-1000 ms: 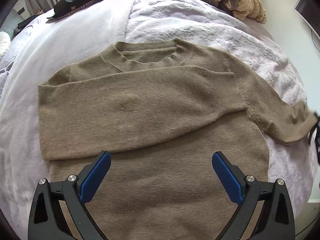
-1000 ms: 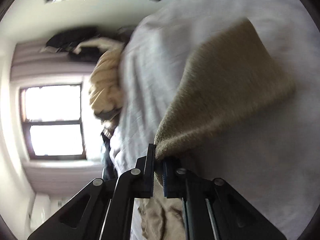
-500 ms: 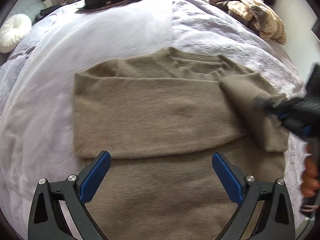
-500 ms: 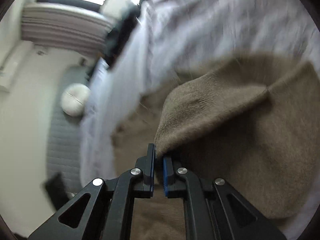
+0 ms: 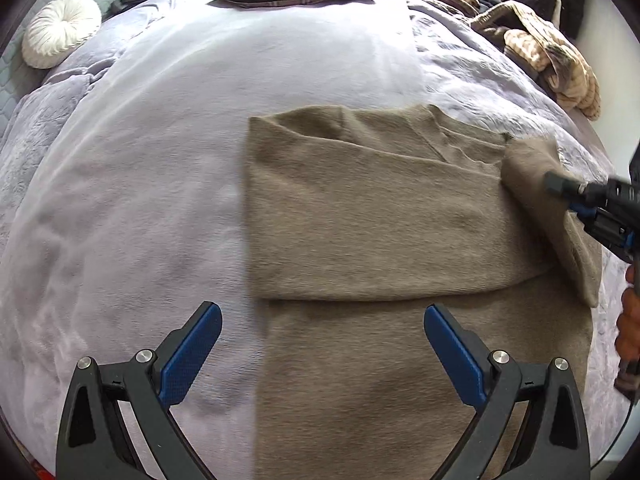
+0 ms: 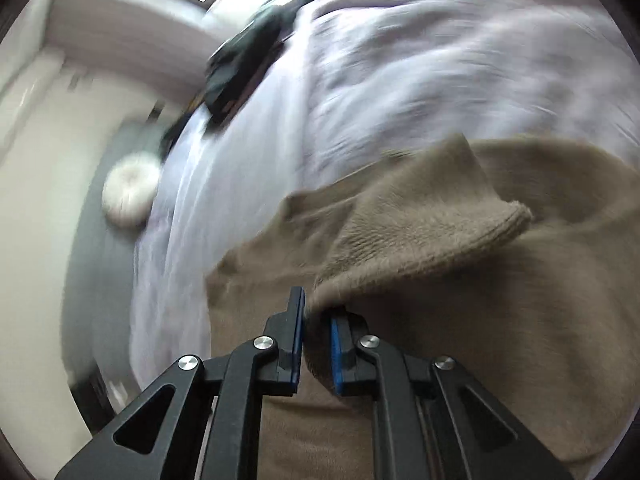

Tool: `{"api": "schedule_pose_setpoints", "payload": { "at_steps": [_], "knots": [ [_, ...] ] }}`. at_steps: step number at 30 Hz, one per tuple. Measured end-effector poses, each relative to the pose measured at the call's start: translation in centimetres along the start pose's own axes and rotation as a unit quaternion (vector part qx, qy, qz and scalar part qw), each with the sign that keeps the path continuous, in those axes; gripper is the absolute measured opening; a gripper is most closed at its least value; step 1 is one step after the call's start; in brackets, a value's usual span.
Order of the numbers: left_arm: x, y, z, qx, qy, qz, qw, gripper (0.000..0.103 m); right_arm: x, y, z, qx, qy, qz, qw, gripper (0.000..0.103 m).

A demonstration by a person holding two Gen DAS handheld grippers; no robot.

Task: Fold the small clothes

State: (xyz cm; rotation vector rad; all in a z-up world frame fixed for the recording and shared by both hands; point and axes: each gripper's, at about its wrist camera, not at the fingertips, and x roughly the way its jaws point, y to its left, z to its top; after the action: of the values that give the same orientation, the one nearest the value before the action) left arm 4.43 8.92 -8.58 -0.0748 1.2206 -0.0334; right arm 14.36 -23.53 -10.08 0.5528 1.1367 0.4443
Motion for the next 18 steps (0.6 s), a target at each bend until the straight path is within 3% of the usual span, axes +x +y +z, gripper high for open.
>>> {"api": "schedule_pose_setpoints", "payload": {
  "at_steps": [2, 4, 7, 9, 11, 13, 16, 18],
  "knots": [
    [0.2, 0.4, 0.0, 0.000, 0.000, 0.001, 1.0000, 0.102, 2.8, 3.4, -1.4, -0.093, 0.060, -0.028, 0.993, 0.013],
    [0.4, 0.5, 0.1, -0.002, 0.004, -0.008, 1.0000, 0.102, 4.8, 5.0, -2.4, -0.140, 0.104, -0.053, 0.983, 0.014],
    [0.8, 0.0, 0.8, -0.006, 0.015, -0.050, 0.9986, 0.102, 6.1, 4.8, -4.3, -0.147, 0.137, -0.097, 0.975, 0.016],
    [1.4, -0.9, 1.4, -0.003, 0.025, -0.083, 0.9962, 0.102, 4.7, 3.3, -5.0, -0.104, 0.127, -0.092, 0.982, 0.019],
    [2.3, -2.2, 2.3, 0.000, 0.033, -0.110, 0.9934, 0.102, 1.8, 1.1, -5.9, -0.043, 0.102, -0.080, 0.991, 0.034],
    [3.7, -3.4, 3.2, -0.008, 0.051, -0.142, 0.9885, 0.102, -1.3, -1.8, -7.4, 0.020, 0.075, -0.071, 0.995, 0.040],
    [6.1, -4.5, 4.4, -0.044, 0.083, -0.180, 0.9792, 0.101, -4.7, -6.5, -9.0, 0.130, 0.033, -0.061, 0.989, 0.040],
    [7.2, -4.9, 5.0, -0.068, 0.090, -0.188, 0.9756, 0.090, -6.6, -9.9, -10.4, 0.211, 0.002, -0.045, 0.977, 0.040]
  ]
}}
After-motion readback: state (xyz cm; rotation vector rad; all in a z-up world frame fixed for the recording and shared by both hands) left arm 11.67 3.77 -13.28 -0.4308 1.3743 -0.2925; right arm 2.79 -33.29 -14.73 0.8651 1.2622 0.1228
